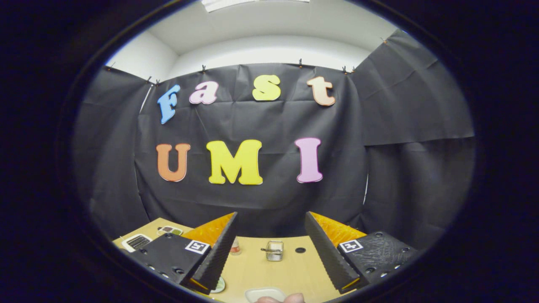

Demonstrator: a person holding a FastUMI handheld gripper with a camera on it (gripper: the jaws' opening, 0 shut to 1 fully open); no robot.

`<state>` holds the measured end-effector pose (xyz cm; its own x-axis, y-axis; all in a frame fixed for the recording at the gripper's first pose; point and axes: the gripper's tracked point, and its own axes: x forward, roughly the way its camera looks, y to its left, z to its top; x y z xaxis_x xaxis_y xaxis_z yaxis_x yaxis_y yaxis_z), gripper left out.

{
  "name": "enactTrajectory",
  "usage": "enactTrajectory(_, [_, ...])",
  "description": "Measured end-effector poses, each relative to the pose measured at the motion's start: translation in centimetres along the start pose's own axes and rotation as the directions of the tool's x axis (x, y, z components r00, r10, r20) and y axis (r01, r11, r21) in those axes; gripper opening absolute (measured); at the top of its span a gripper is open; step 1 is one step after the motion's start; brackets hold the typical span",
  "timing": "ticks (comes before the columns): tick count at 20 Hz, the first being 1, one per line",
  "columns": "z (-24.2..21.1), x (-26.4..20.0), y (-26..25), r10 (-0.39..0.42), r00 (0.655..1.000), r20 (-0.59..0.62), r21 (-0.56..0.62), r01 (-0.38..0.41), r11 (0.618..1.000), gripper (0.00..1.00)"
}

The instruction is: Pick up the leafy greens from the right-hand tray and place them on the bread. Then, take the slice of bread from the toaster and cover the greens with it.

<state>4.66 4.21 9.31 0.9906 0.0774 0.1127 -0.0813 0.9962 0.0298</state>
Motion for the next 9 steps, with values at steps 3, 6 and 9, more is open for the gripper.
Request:
enactTrajectory(3, [1.3,-0.3,-0.9,-0.003,1.000,0.026,0.023,0.002,1.000,0.96])
enactTrajectory(6, [1.7,-1.1,-1.5,-0.018,1.000,0.025,0.041,0.017,0.999,0.96])
enactTrajectory(9, [2.0,-2.5,-2.1,-0.035,0.999,0.027,0.056,0.033,0.998,0.96])
